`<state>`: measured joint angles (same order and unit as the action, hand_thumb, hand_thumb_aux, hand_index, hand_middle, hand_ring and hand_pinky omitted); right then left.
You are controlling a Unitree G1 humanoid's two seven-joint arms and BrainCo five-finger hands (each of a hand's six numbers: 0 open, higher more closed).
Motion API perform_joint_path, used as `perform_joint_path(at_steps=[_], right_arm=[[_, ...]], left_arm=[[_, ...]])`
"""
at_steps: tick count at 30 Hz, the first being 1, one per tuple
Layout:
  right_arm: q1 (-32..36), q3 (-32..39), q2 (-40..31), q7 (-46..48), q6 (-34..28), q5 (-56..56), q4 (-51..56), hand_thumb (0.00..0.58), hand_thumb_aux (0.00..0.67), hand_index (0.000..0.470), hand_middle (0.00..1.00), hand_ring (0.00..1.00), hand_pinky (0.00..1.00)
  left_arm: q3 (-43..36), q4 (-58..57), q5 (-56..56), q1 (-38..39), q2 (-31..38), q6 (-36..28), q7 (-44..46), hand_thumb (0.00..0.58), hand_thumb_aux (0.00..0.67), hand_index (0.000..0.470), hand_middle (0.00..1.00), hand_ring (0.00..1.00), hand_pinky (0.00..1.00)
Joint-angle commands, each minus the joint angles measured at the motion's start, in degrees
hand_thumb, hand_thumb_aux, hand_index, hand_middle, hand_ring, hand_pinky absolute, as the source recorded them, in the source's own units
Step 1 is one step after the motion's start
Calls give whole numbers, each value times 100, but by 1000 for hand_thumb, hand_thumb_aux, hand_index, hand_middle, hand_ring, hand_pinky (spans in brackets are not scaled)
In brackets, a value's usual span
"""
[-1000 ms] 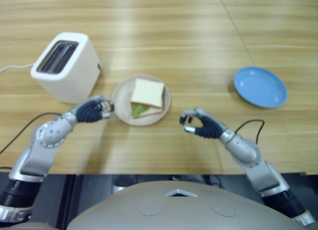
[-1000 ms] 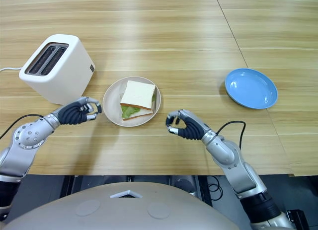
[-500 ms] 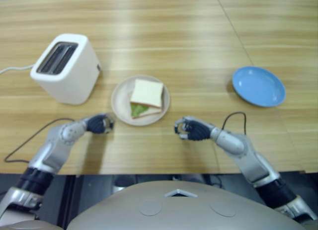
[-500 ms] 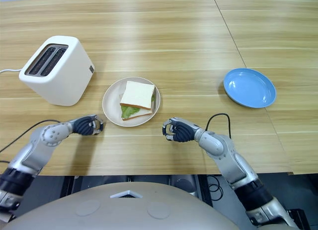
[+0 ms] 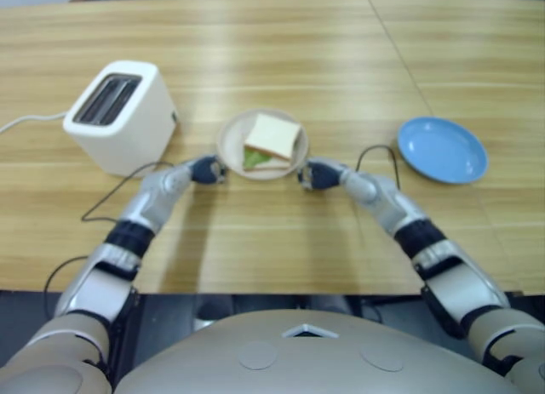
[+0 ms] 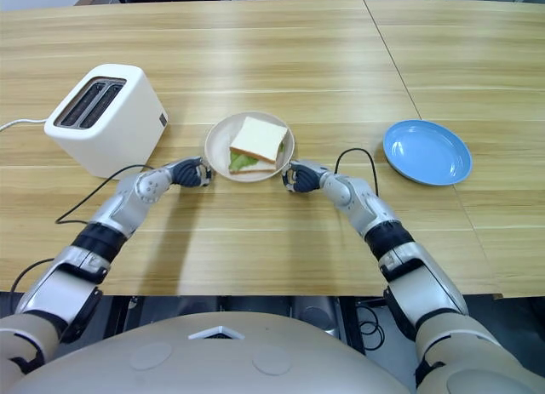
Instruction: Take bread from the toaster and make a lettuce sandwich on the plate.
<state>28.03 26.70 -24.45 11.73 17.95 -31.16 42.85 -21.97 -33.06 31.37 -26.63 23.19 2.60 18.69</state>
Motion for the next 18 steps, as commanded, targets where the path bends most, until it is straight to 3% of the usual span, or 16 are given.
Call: perform_joint_path(at_steps=[1,2,3,4,8,12,18], right_arm=[[592,-79,-29,-776,263,-194,1118,580,670,460,1000,1000,1000],[691,-52,-43,-953,313,-249,1261,580,670,460,1000,1000,1000],[759,-127,-97,-1167,385,-215,1331,464,370,254,82,82,82],[786,-196,-169,-1385,455,-197,1346,0,0,0,0,0,0],[532,-719,-404,-1760,799,246,952,0,0,0,0,0,0],[-170,-1684,-270,-1472,1130,1551,28,0,0,0,0,0,0],[-1183,-2719,454,-751,770,3509,-1695,0,0,0,0,0,0]], left_arm=[[185,-945,-105,-660,-448,102,-825,0,0,0,875,875,875],[214,-1098,-115,-756,-496,120,-967,0,0,0,875,875,875],[346,-1274,-212,-872,-551,171,-1190,0,0,0,0,0,0],[459,-1441,-288,-973,-582,227,-1426,0,0,0,0,0,0],[1101,-1706,-896,-1047,-633,551,-1965,0,0,0,0,0,0],[1828,-1445,-1741,-798,-766,1212,-2125,0,0,0,0,0,0],[2639,-1343,-2853,-690,-1219,1607,-1953,0,0,0,0,0,0]])
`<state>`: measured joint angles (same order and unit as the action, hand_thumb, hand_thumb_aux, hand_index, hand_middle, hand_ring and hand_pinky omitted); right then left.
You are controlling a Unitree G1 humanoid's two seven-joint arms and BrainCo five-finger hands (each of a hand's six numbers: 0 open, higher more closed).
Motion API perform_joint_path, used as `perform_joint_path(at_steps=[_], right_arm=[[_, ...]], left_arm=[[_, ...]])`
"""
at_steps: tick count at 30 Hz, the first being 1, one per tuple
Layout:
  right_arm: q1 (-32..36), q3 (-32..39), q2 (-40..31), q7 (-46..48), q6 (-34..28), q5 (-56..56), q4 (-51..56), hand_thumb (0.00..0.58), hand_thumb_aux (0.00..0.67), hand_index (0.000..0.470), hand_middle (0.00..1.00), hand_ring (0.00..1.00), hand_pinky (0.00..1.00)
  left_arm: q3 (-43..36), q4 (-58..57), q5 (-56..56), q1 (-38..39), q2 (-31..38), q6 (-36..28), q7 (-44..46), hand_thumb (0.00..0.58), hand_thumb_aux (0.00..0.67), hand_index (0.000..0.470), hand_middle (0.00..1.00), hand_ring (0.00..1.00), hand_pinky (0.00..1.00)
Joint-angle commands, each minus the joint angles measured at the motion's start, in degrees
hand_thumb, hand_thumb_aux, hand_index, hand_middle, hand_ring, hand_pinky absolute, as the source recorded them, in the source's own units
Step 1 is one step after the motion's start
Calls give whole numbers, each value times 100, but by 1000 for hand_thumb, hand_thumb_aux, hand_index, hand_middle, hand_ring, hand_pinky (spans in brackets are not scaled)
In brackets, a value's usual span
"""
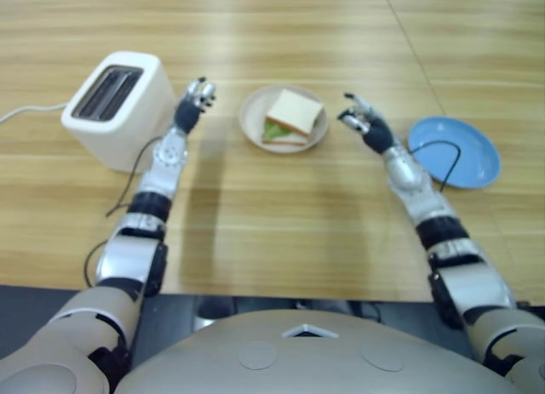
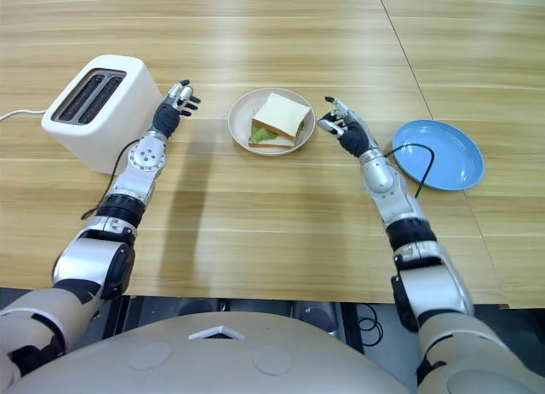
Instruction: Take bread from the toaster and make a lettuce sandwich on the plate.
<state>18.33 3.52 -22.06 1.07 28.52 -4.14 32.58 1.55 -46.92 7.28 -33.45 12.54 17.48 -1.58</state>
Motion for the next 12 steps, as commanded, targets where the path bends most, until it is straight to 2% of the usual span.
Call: perform_joint_path(at_steps=[1,8,12], right_arm=[[-255,-460,302,393,-353,939,-797,0,0,0,0,0,0],[-259,-705,593,701,-530,1172,-854,0,0,0,0,0,0],[-293,-767,690,687,-490,1107,-796,0,0,0,0,0,0]], left_arm=[[317,54,-512,-12,-188,91,138,0,0,0,0,0,0],[623,235,-1240,-7,-461,56,691,0,0,0,0,0,0],[708,298,-1335,16,-488,174,708,0,0,0,0,0,0]])
